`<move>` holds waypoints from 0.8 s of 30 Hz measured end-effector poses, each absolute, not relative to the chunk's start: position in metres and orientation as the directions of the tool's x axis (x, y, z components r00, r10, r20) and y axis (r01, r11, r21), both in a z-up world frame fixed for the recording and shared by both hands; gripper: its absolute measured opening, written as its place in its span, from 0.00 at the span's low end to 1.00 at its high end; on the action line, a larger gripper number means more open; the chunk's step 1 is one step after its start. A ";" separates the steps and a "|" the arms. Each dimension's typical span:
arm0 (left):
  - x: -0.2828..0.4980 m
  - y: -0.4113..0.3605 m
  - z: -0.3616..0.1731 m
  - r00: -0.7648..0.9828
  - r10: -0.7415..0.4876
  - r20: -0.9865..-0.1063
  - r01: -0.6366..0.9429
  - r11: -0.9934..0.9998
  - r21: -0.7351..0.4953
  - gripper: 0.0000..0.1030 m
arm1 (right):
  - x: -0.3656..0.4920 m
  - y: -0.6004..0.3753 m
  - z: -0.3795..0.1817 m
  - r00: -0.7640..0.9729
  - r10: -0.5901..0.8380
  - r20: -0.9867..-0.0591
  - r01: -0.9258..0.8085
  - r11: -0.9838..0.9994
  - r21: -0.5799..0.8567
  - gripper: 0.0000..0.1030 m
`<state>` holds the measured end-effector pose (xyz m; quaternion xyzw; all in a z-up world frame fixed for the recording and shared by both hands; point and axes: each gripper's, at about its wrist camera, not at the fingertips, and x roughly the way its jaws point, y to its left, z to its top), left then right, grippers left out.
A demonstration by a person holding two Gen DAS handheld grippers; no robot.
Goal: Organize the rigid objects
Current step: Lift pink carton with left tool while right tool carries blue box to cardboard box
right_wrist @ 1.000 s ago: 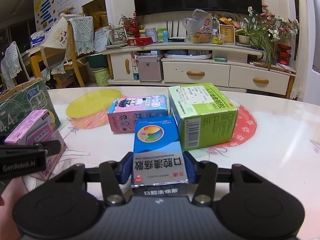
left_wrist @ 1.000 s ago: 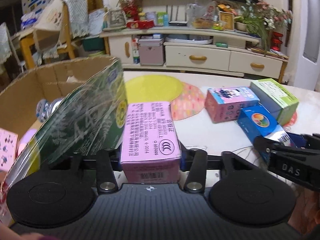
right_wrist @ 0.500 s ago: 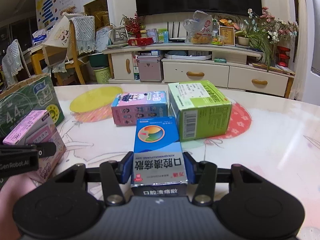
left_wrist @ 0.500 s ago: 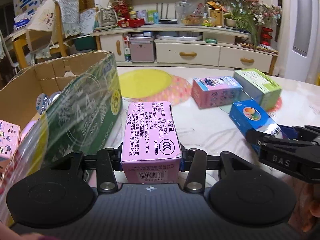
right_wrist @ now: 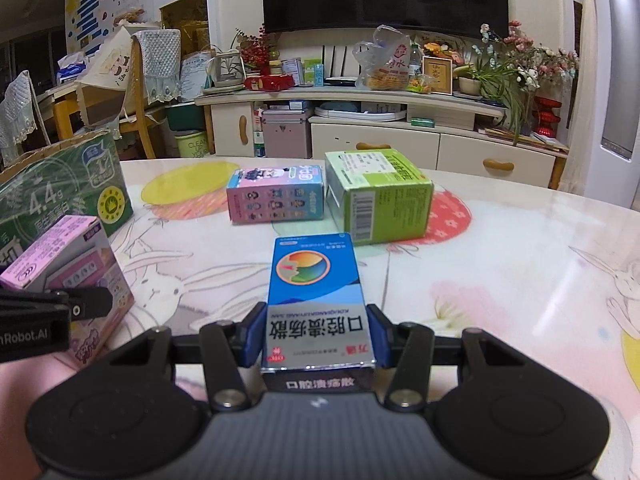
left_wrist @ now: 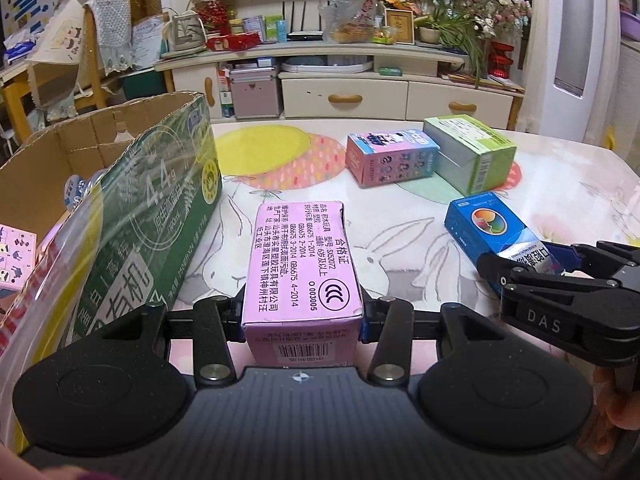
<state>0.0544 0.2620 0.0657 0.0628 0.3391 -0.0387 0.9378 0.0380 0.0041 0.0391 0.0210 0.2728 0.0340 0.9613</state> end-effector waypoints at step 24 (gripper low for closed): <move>0.018 0.268 0.070 0.767 -0.109 -0.633 0.213 0.973 0.090 0.54 | -0.034 0.021 0.035 0.848 -0.022 -0.530 0.025 1.000 -0.002 0.49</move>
